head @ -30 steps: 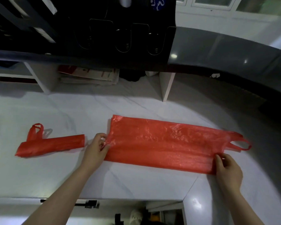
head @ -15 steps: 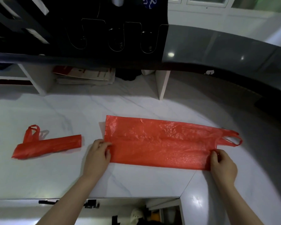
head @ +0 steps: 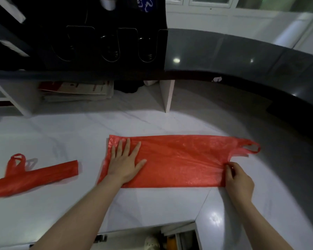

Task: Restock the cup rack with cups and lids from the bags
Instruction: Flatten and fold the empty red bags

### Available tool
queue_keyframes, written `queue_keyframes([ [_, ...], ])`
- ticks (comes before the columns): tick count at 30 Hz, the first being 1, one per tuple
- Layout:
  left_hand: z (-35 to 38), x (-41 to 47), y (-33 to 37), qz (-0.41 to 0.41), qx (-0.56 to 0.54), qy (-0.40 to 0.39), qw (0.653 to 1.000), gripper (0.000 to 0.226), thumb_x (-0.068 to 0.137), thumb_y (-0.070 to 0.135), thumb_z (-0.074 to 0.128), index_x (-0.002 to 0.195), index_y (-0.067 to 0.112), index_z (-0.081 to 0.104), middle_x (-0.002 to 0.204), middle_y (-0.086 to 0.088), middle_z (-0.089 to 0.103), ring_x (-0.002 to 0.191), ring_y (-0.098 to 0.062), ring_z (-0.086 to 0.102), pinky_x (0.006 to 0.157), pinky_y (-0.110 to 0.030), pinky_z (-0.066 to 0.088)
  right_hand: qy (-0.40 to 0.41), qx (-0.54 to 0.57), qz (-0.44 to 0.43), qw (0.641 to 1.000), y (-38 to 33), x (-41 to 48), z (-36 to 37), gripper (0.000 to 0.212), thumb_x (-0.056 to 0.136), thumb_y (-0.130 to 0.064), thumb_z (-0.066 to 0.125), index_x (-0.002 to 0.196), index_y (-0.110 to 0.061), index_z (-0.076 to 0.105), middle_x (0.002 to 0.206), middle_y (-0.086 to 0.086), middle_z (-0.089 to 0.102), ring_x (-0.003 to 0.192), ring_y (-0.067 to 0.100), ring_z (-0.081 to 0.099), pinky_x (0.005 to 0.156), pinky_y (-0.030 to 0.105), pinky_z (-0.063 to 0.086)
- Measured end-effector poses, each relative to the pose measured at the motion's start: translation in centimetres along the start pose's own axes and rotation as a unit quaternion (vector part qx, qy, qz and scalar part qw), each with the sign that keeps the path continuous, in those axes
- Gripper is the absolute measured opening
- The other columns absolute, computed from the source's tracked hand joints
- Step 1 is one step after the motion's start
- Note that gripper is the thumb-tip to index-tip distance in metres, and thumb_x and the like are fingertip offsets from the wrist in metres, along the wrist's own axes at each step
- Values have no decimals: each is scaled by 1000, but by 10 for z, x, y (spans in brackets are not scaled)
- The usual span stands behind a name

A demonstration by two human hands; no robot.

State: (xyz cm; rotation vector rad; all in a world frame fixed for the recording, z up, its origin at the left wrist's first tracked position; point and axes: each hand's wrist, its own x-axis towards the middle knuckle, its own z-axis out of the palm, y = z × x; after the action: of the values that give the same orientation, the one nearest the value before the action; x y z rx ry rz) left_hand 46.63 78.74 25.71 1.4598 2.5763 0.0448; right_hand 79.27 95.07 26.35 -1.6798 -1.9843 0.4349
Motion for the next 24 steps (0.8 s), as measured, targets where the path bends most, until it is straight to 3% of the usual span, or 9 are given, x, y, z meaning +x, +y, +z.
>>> queue_keyframes([
  [4, 5, 2, -2, -1, 10, 9, 1000, 76, 83, 75, 15, 148, 42, -9, 159, -5, -10, 145, -28, -14, 114, -46, -11, -12, -9, 21, 1000, -5, 2, -2, 21, 92, -28, 53, 106, -20, 66, 93, 10, 72, 82, 35, 64, 69, 33, 40],
  [6, 6, 3, -2, 0, 10, 15, 1000, 76, 84, 74, 15, 147, 41, -10, 159, -5, -10, 145, -28, -14, 114, -46, -11, -71, 28, 75, 994, -14, 19, -8, 35, 92, -47, 46, 104, -21, 67, 97, 8, 71, 82, 30, 61, 70, 32, 40],
  [9, 8, 4, -2, 2, 9, 19, 1000, 76, 83, 75, 15, 147, 42, -11, 159, -5, -10, 145, -28, -14, 114, -46, -11, -117, 99, 145, 977, -28, 56, -18, 61, 90, -66, 39, 105, -15, 68, 108, 15, 68, 97, 35, 60, 82, 36, 43],
  [13, 9, 5, -2, -3, 9, 19, 1000, 78, 81, 76, 11, 147, 42, -12, 159, -4, -11, 145, -27, -15, 114, -45, -12, -135, 209, 209, 946, -40, 86, -11, 74, 79, -66, 59, 120, -5, 62, 117, 19, 64, 109, 38, 59, 99, 47, 46],
  [15, 9, 4, -2, -2, 9, 17, 1000, 78, 80, 76, 9, 147, 42, -12, 159, -4, -12, 144, -26, -17, 113, -45, -14, -135, 242, 232, 932, -45, 93, -5, 66, 76, -53, 72, 116, -2, 63, 110, 17, 66, 101, 34, 63, 93, 44, 49],
  [18, 8, 4, -3, -3, 9, 16, 1000, 78, 80, 76, 8, 147, 42, -12, 159, -4, -13, 144, -25, -19, 114, -44, -15, -64, 293, 217, 929, -47, 101, 2, 37, 72, -30, 81, 95, -3, 69, 85, 10, 70, 71, 21, 64, 68, 33, 52],
  [21, 7, 3, -3, -3, 12, 15, 1000, 77, 81, 75, 11, 146, 42, -13, 159, -4, -13, 144, -25, -18, 114, -44, -14, -9, 319, 180, 931, -46, 107, 1, 18, 72, -27, 80, 76, -15, 67, 75, -3, 68, 76, 20, 66, 75, 34, 53],
  [24, 6, 2, -2, -3, 11, 11, 1000, 76, 83, 75, 13, 146, 43, -14, 159, -3, -13, 144, -25, -18, 114, -44, -14, 36, 293, 221, 930, -41, 114, -2, 23, 76, -28, 77, 86, -13, 64, 88, 8, 69, 83, 27, 64, 85, 43, 53],
])
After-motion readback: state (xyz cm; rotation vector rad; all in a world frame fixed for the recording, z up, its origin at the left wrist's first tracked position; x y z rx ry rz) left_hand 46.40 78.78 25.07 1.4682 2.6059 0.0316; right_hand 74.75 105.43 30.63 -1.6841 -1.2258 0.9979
